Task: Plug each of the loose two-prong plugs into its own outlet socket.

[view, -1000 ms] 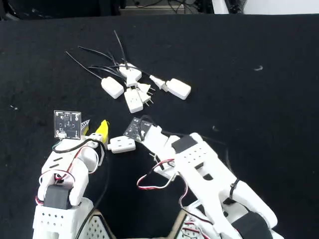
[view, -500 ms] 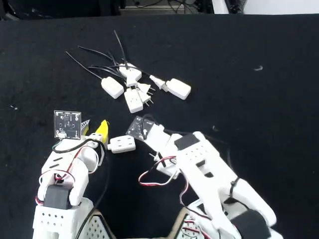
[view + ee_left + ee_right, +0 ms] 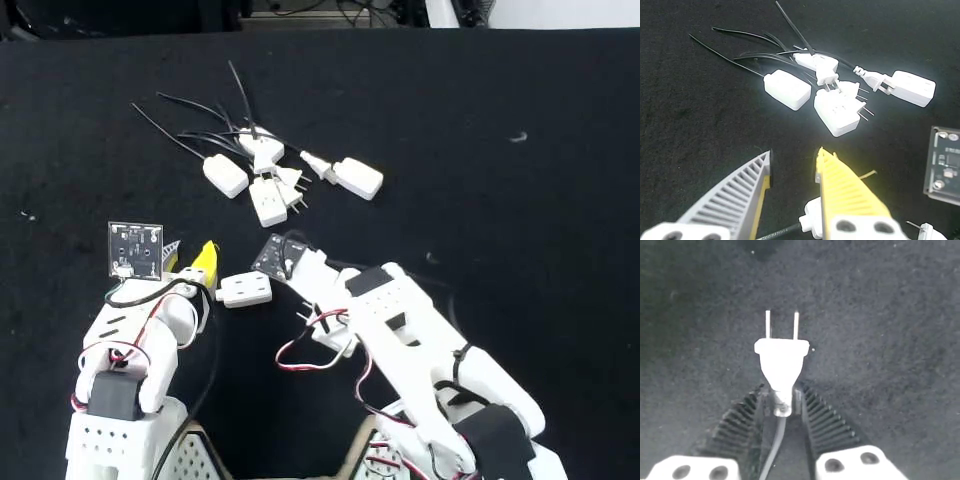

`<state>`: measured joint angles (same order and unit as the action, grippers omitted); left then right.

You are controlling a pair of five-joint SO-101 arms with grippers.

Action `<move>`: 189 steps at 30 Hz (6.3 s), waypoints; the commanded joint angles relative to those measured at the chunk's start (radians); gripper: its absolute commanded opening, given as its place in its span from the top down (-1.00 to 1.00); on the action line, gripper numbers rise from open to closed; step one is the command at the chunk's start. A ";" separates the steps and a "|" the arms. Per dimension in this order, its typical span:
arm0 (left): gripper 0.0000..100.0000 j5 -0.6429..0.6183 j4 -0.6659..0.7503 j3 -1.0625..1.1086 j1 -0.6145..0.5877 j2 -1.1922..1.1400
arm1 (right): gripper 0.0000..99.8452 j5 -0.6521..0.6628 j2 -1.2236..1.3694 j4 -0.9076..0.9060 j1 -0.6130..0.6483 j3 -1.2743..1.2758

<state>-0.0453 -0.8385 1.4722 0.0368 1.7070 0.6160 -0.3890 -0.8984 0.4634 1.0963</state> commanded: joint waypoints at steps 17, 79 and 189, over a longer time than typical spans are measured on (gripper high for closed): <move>0.69 -0.014 -0.002 -0.084 0.002 0.009 | 0.98 -0.124 -0.101 0.112 0.167 -0.206; 0.69 -0.046 0.089 -0.008 -0.008 0.009 | 0.98 -0.279 -0.216 -0.014 0.308 -0.453; 0.68 0.453 -0.259 0.173 -0.568 0.000 | 0.98 0.528 0.328 -0.350 0.235 -0.923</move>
<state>0.3982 -1.0948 1.6548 -0.5186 1.7054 1.1377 -0.0713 -1.2574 0.7196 0.2432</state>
